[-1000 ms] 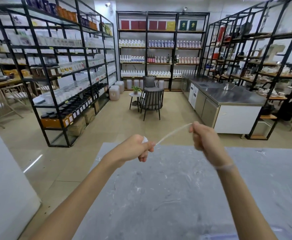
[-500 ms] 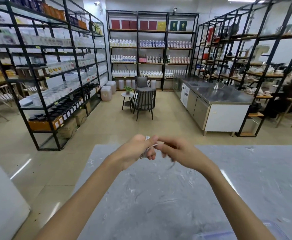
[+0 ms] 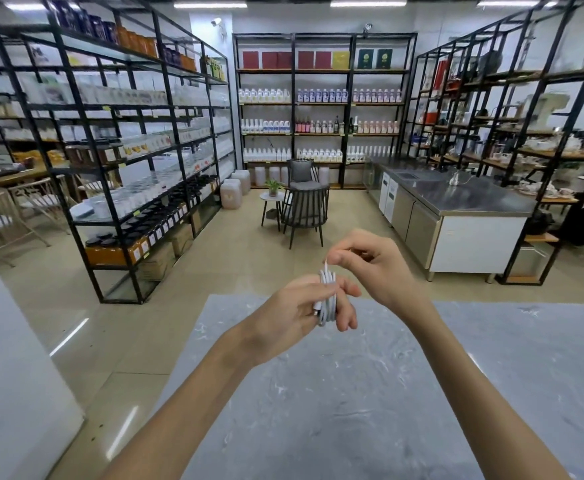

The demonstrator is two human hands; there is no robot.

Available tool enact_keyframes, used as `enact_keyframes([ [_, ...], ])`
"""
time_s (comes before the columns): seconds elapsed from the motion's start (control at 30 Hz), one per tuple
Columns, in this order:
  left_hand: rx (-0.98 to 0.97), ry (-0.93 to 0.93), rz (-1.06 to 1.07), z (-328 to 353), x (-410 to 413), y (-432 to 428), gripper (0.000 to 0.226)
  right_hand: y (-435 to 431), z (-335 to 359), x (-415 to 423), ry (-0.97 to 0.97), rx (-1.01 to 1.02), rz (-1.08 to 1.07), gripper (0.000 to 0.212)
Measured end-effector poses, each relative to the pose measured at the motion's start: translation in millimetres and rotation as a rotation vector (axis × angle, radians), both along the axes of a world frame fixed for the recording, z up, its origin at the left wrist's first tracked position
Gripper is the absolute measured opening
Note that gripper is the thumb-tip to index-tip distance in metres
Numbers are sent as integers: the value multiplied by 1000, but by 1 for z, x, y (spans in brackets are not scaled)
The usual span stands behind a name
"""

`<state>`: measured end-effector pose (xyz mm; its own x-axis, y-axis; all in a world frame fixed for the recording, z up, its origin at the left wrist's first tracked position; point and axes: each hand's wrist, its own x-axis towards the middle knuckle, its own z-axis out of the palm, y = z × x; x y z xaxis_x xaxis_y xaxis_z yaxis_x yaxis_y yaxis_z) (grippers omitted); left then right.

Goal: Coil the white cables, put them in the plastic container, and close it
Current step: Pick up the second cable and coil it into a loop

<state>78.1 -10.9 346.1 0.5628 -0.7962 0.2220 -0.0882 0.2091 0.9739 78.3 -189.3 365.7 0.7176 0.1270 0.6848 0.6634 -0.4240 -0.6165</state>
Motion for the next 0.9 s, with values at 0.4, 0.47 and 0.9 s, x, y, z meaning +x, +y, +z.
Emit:
enact_keyframes([
  [0.4, -369, 314, -28, 9, 32, 30, 43, 63, -73, -19, 516, 176, 86, 30],
  [0.47, -462, 467, -5, 7, 36, 33, 39, 66, -84, -30, 544, 38, 76, 29],
  [0.9, 87, 18, 42, -40, -16, 9, 80, 13, 21, -84, -208, -636, -332, 18],
])
